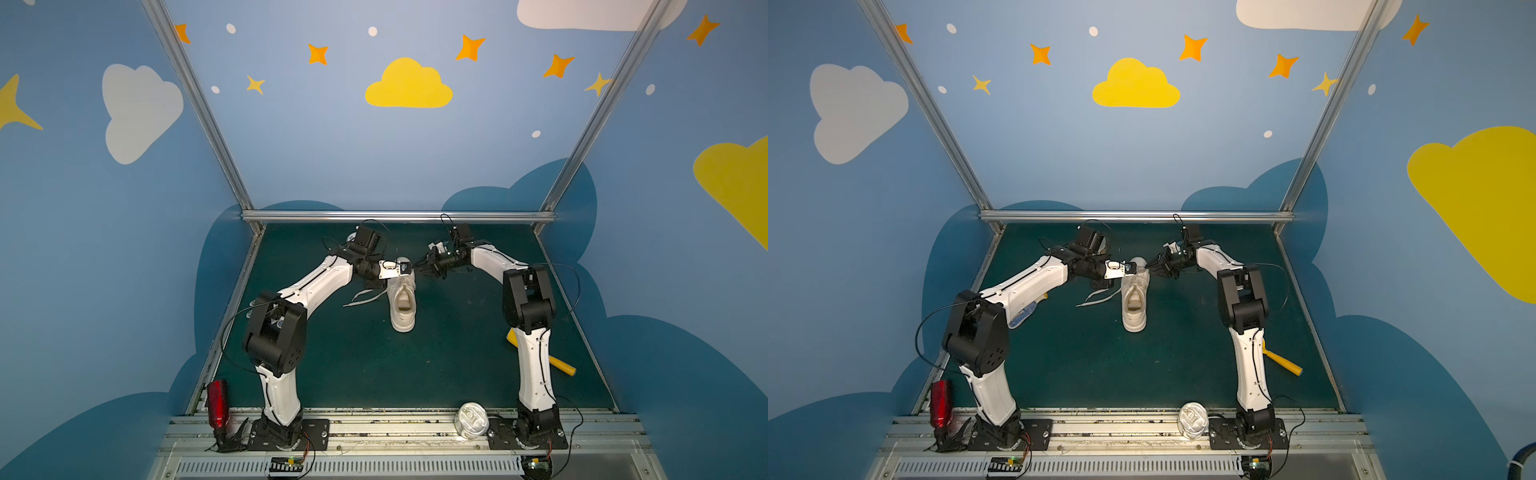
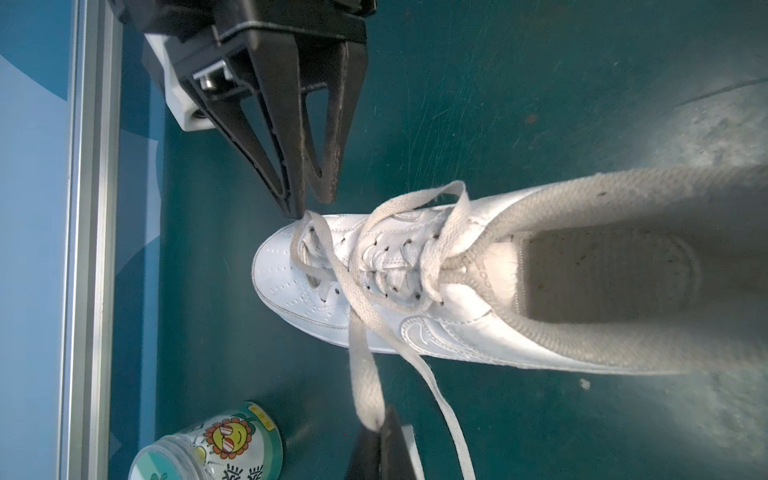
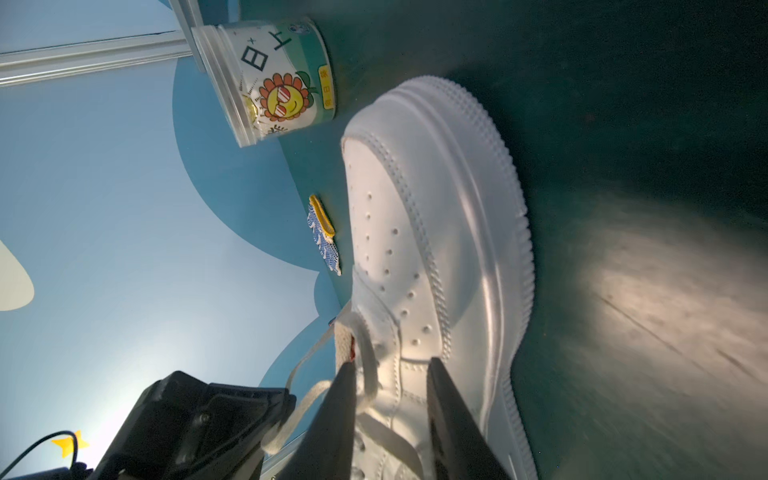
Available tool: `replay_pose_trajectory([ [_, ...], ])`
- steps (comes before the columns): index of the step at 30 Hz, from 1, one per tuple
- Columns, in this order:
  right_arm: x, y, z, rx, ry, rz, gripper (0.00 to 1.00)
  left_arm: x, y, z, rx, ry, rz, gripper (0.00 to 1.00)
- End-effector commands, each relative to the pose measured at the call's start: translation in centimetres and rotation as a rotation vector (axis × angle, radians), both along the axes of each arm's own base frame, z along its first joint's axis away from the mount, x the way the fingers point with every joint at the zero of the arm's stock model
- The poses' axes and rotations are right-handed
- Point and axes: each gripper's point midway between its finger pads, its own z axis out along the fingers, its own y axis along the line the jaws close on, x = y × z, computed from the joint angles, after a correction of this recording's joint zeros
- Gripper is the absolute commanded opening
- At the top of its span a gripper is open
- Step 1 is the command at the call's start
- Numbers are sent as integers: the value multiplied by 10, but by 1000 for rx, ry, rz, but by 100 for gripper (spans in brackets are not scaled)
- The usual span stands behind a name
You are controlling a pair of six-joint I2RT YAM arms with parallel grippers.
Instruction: Tie the shoes
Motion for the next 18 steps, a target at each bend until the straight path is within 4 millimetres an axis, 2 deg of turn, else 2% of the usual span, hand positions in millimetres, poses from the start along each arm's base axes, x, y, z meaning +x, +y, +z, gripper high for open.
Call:
replay_pose_trajectory([
  [1,2,-3,36,47,-76,-3,35,1,-10,0,-7,-6,-47,3],
  [6,-5,-12,34,53,-61,-20,34,2,-15,-3,-1,-15,-67,3],
  [13,-31,-19,20,87,-12,-24,16,7,-20,-4,-7,-25,-71,3],
  [18,-51,-17,9,100,28,-2,9,6,-29,-4,-32,-17,-95,3],
])
